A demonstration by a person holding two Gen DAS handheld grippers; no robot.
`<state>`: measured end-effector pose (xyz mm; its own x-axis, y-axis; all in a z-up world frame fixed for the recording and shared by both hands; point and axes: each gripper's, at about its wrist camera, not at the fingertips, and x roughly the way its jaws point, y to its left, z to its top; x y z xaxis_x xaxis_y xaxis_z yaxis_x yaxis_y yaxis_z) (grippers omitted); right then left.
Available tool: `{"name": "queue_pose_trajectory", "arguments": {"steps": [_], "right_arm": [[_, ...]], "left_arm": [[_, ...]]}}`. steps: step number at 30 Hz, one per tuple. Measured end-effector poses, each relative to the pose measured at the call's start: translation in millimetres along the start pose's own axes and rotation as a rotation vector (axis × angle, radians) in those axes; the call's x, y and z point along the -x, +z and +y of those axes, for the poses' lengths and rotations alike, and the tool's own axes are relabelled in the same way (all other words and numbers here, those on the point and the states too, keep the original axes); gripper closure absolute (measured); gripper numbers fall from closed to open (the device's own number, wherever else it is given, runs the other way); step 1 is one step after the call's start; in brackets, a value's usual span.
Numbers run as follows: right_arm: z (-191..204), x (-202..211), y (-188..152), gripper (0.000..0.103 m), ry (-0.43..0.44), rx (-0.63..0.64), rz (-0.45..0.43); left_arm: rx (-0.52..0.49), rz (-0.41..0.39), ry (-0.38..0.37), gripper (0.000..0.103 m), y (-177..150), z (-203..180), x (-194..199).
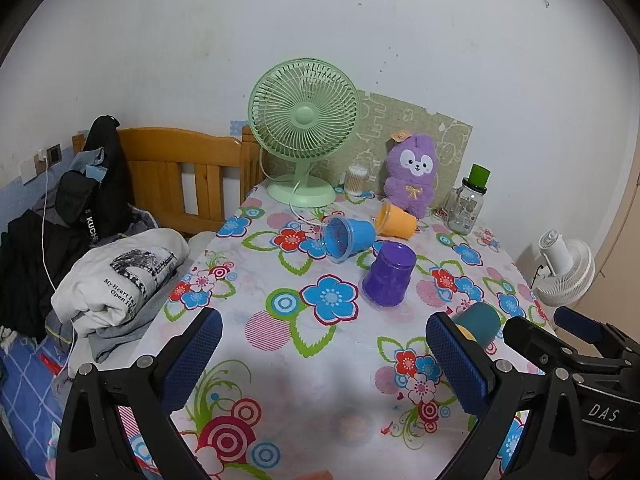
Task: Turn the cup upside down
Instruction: 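Move the right gripper toward the teal cup lying on its side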
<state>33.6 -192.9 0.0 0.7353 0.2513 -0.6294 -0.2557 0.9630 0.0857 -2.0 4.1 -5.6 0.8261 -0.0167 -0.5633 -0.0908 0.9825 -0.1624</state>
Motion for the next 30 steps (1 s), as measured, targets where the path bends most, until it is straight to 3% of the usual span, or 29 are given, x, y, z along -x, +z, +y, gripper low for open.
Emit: {"name": "queue_pose_trajectory", "arguments": {"steps": [21,30], "right_arm": [[0.3,3.3,0.9,0.000,0.001,-0.001,0.002],[-6.4,-9.4,-4.4,0.000,-0.024,-0.018,0.045]], "left_arm": [[0.004,0.004,0.000,0.000,0.0,-0.3,1.0],[-0.004,0.039,0.003,0.000,-5.4,0.0,-8.5]]}}
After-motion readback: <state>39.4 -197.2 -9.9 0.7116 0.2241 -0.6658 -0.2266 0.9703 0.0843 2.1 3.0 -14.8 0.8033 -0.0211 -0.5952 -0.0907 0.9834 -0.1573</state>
